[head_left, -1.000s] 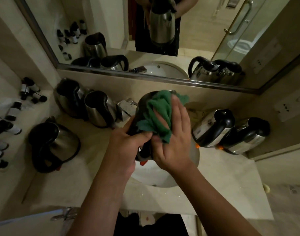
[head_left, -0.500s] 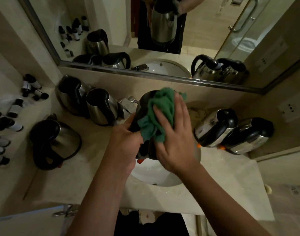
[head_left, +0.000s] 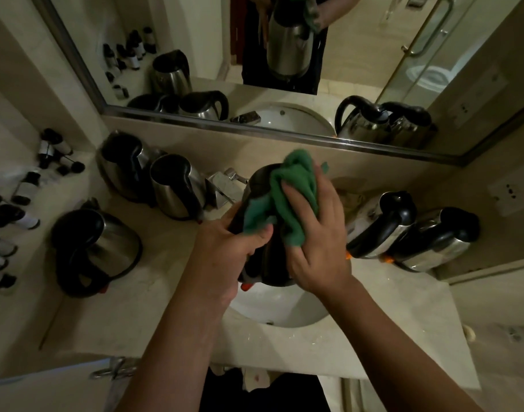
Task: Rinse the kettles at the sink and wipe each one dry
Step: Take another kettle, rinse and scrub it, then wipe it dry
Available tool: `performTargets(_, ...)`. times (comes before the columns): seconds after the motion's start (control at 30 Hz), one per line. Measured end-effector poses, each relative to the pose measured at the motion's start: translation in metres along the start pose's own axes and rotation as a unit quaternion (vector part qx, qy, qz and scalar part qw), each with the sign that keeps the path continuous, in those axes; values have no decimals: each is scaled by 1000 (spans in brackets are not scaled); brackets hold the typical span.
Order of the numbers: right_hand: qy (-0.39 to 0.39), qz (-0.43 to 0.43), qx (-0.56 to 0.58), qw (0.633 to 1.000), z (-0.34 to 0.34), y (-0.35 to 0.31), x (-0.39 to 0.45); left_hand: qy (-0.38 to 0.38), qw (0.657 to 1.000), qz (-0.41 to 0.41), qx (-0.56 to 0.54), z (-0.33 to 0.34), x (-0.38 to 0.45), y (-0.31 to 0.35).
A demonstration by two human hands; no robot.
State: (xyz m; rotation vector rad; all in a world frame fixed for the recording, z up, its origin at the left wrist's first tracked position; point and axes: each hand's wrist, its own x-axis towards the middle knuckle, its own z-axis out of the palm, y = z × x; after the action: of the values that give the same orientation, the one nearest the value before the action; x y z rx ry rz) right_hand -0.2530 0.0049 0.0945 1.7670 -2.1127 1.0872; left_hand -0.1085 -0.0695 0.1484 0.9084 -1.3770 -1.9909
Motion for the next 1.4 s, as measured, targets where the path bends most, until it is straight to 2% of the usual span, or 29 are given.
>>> performTargets(0.03,-3,3,30,1000,4,12,-11,-6,1000,5,-5,-2,1,0)
performTargets(0.1,23,126,161,978,6,21,-21,-21,1000,5,4,-4,0,2)
performTargets(0.13,43,216,236,947,1,18,-16,-17,1000,4,14,-6,0,0)
performTargets(0.2,70,363,312,875,-9,10,8,-28,999,7,27,-5,-2,2)
performTargets(0.23,77,406,321,852,-14,8,21,-31,999,7,28,-4,-3,4)
performTargets(0.27,65,414,313,852,-19,5,33,-25,999,11,30,-4,-3,1)
performTargets(0.33,29,347,263,900,-21,-4,41,-14,999,12,27,-1,-4,1)
performTargets(0.4,1,217,156,964,-24,-15,28,-12,1000,15,17,1,-4,1)
performTargets(0.43,-15,134,117,984,-21,-10,16,-11,1000,13,14,2,-4,2)
performTargets(0.47,-18,61,96,993,-15,2,3,-10,1000,9,10,2,-4,2)
performTargets(0.5,-13,41,110,993,-9,8,-7,-10,1000,3,5,1,-4,2)
performTargets(0.53,-2,70,160,985,-4,14,-15,-10,1000,5,16,-3,-2,-2)
performTargets(0.57,23,146,233,961,-2,15,-17,-10,1000,5,28,-6,-1,-3)
performTargets(0.63,91,332,344,873,-9,11,-5,-24,998,6,50,-11,-1,-7)
performTargets(0.67,105,393,368,836,-15,10,6,-30,998,10,46,-12,-1,-11)
performTargets(0.7,84,423,374,821,-20,11,17,-36,998,6,47,-12,-1,-12)
performTargets(0.73,35,427,358,830,-26,6,31,-43,998,6,44,-10,-1,-13)
performTargets(0.77,-17,405,314,859,-31,-4,43,-38,998,2,39,-7,-1,-12)
performTargets(0.8,-49,355,239,902,-31,-13,50,-36,999,2,28,-5,-1,-13)
performTargets(0.87,-70,195,40,978,-25,-29,44,-26,999,-20,-7,-1,-2,-7)
performTargets(0.93,-53,39,-66,996,-17,-30,24,-17,999,-21,-29,-1,-2,-8)
performTargets(1.0,-19,-34,-77,996,-4,-18,-4,11,999,-22,-32,-2,2,-6)
performTargets(1.13,-24,-87,-81,993,23,10,-51,36,998,-32,-48,-19,10,-4)
performTargets(1.27,2,-23,81,996,10,2,-29,25,998,-29,-41,-30,14,5)
performTargets(1.33,12,-12,109,994,-7,-11,10,24,999,-12,-34,-32,17,13)
performTargets(1.4,-10,54,136,989,-23,-22,54,23,1000,7,0,-33,20,20)
